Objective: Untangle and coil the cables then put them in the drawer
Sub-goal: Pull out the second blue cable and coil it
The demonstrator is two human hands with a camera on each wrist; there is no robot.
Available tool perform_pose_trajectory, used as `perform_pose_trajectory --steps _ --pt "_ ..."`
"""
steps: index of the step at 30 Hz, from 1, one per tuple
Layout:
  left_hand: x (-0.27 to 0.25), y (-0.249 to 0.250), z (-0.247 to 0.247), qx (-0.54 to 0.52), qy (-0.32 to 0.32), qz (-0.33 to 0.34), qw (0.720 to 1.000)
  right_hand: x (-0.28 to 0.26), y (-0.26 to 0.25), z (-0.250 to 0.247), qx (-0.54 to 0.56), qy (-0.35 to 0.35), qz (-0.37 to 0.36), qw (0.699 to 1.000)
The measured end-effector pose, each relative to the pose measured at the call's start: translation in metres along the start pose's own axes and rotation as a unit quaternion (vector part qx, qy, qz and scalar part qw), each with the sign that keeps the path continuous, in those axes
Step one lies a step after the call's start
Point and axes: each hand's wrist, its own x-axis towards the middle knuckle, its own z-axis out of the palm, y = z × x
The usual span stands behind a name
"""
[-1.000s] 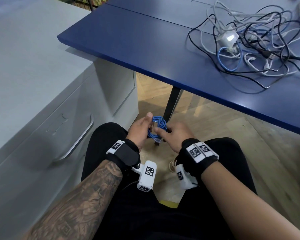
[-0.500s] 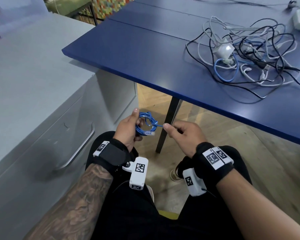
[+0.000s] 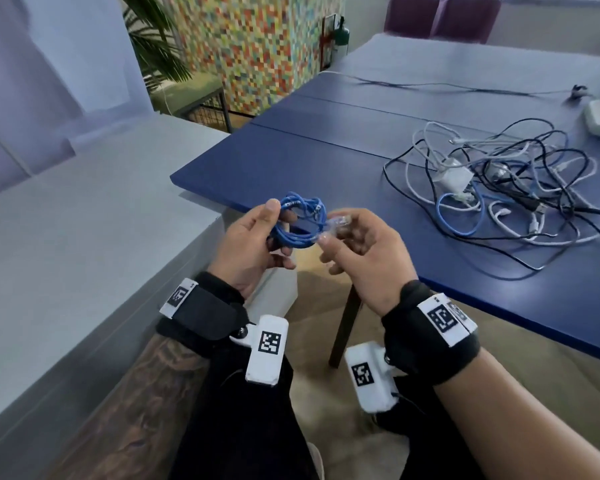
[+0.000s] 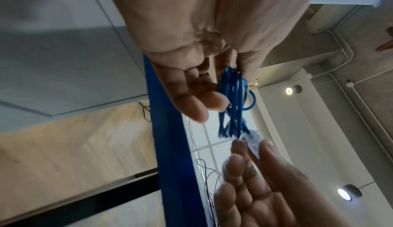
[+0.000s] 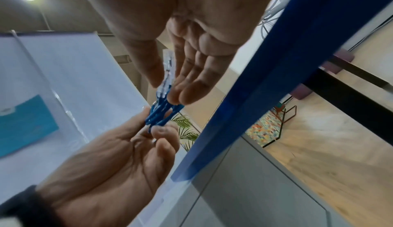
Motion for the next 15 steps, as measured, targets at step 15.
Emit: perform_pose_trajectory --steps 15 --pt "0.083 0.025 -0.004 0.272 0.167 0.007 0.948 0.101 -0.003 0.005 0.060 0.003 0.153 0.986"
